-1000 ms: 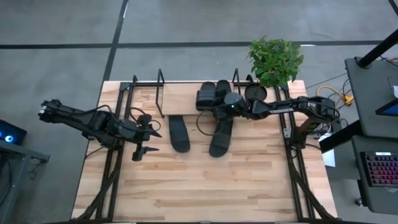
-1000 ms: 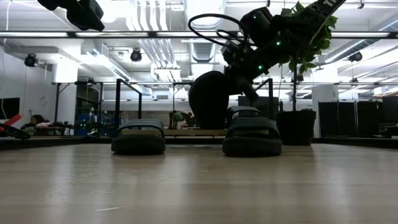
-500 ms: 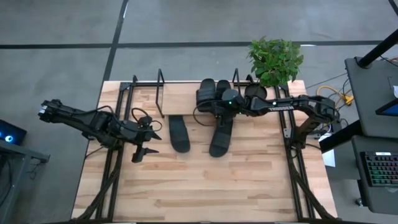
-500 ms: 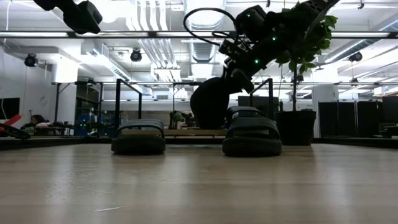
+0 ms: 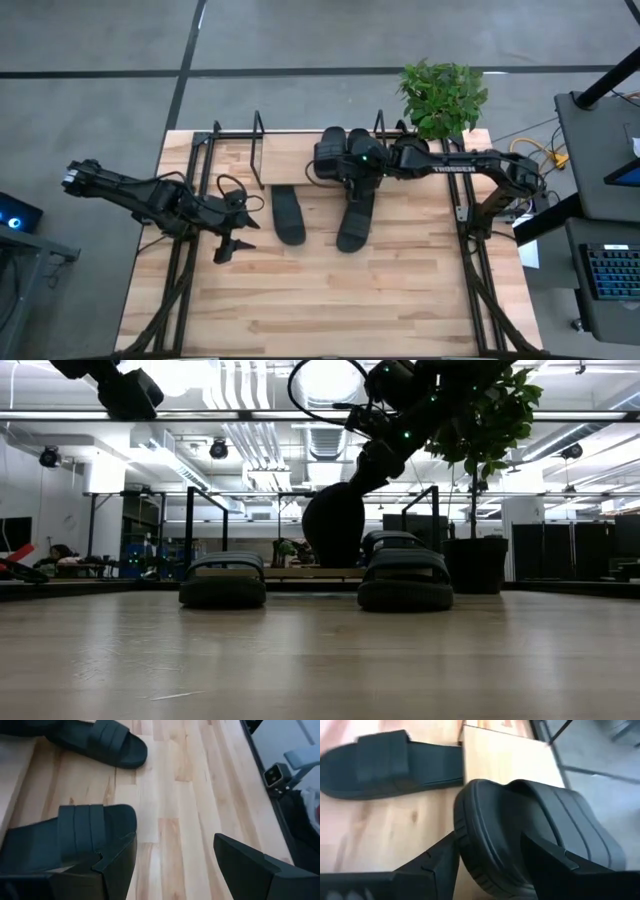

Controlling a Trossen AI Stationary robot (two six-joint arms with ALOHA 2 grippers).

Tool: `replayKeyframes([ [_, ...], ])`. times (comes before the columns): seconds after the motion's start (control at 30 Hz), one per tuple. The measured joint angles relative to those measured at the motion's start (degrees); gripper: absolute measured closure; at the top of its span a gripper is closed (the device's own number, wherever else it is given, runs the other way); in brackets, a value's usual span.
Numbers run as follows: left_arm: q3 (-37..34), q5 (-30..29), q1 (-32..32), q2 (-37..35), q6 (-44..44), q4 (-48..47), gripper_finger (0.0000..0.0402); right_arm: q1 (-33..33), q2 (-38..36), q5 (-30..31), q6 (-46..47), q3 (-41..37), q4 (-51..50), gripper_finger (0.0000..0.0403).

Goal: Pick and place slides into the shelf
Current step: Put the bottom left black slides on the shelf

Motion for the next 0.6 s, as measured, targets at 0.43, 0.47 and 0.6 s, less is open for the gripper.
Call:
replayKeyframes([
  [0.43, -0.01, 2.45, 0.0, 0.78, -1.47, -0.16, 0.0152, 0.0, 0.0, -1.78, 3.49, -1.08, -3.3, 0.0167],
  [0.47, -0.01, 2.59, 0.0, 0.77, -1.49, -0.13, 0.0152, 0.0, 0.0, -1.59, 3.51, -1.08, -3.3, 0.0163],
  [0.6, 0.0, 2.77, 0.0, 0.78, -1.62, -0.1, 0.0152, 0.0, -0.01, -1.58, 3.62, -1.08, -3.41, 0.0152],
])
